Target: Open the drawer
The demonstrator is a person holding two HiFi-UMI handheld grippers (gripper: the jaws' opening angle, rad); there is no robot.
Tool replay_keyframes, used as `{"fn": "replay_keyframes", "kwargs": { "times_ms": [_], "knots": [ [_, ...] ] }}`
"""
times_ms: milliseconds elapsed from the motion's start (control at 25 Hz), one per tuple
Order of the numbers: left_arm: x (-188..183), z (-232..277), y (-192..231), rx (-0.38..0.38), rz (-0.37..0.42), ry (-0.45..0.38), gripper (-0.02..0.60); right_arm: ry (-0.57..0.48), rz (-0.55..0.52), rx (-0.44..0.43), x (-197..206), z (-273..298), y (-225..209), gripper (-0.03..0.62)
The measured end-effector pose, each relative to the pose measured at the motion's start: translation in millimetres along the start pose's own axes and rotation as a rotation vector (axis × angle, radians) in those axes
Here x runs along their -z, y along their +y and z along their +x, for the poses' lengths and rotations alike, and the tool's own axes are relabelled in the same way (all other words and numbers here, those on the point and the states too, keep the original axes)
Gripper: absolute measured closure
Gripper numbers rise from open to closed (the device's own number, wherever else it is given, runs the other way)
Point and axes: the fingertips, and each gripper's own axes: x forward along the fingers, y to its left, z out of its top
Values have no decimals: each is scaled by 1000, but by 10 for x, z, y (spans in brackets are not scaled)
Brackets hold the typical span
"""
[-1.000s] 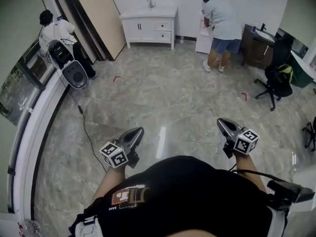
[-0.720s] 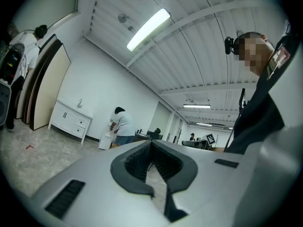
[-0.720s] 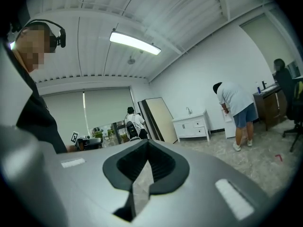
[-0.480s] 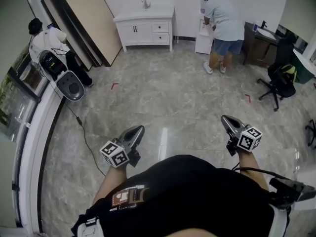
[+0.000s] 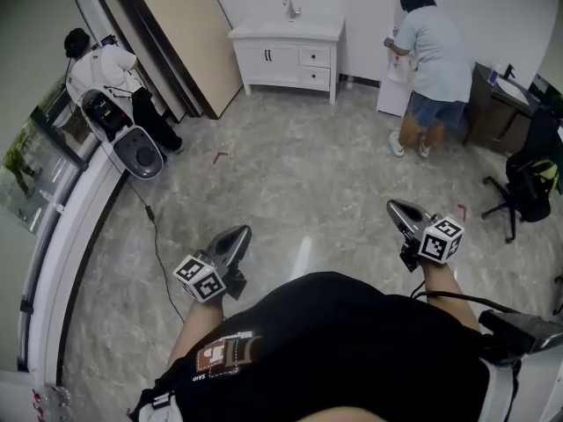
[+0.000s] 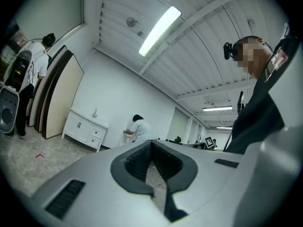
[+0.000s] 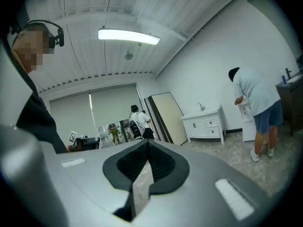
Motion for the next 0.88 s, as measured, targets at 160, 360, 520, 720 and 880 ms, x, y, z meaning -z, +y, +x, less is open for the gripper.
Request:
{"fn": "replay_keyframes", "kwargs": {
  "times_ms": [160, 360, 520, 720, 880],
  "knots": [
    [-70, 452, 254, -72, -19, -43, 594, 12, -22, -82, -334, 443, -551, 597],
    [-43, 776, 515, -108, -25, -30, 594, 44, -11, -154, -412, 1018, -922, 597],
    [-176, 728, 1025, -157, -33, -40, 594, 78, -11, -172, -377, 1541, -1033, 597],
    [-457, 745, 1952, -132, -54, -50, 595, 82, -5, -130, -495, 2467, -1106, 597],
    [-959, 699, 2791, -100, -34, -39, 594, 70, -41, -138, -727, 3375, -888, 597]
  ]
}}
